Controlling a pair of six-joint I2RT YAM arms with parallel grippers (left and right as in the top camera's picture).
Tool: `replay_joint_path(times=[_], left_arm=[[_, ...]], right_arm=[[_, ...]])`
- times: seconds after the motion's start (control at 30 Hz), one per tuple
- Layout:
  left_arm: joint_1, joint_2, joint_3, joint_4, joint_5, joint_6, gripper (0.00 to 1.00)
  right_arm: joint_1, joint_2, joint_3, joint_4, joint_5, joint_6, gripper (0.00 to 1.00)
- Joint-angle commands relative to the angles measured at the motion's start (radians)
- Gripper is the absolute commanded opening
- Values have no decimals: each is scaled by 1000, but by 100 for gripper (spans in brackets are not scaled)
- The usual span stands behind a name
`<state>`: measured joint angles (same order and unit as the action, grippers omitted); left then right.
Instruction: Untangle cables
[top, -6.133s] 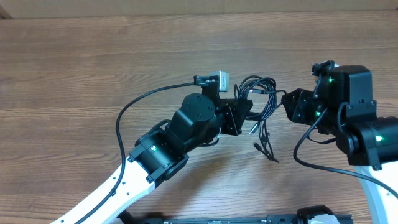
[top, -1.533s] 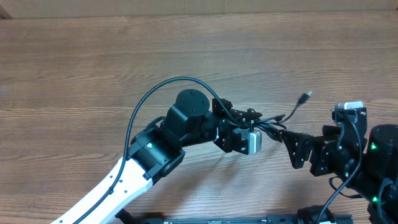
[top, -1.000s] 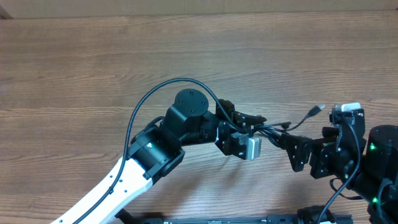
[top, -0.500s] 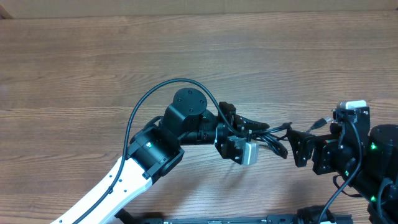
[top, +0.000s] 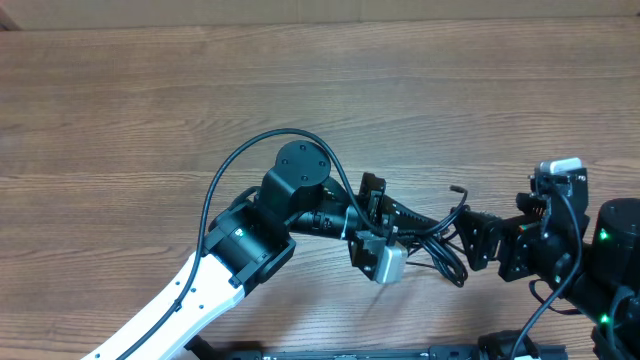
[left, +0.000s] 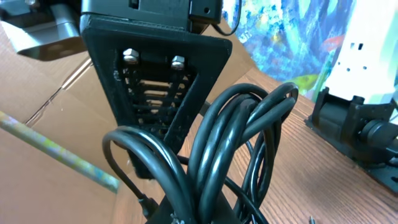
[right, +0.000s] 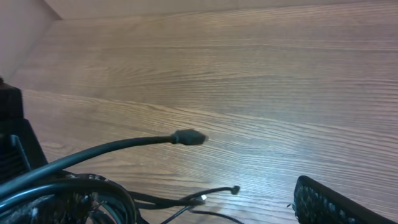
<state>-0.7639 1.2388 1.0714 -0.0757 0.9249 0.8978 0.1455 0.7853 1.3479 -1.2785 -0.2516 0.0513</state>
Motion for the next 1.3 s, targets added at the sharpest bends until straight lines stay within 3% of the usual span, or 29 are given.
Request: replay_joint_path(times=[0.0,0.23,0.5,0.73,1.0,1.27], left_arm=[[-3,-23,12,6,68,14,4],[-3,-23,12,5,121,-8,4],[-3,-23,12,-7,142,-37,4],[-3,-23,12,-14,136,-50,4],[-2,-23,12,-14,-47,-152,4],[-2,-23,12,6,-293,-346,4]], right_arm=[[-3,3,0,18,-62,0,100],[-3,11,0,53,20,8,100],[-3,42,0,56,383,264,100],[-3,74,0,23,408,320,100],[-3,74,1,-72,407,320,100],[-3,74,1,-82,299,308,100]])
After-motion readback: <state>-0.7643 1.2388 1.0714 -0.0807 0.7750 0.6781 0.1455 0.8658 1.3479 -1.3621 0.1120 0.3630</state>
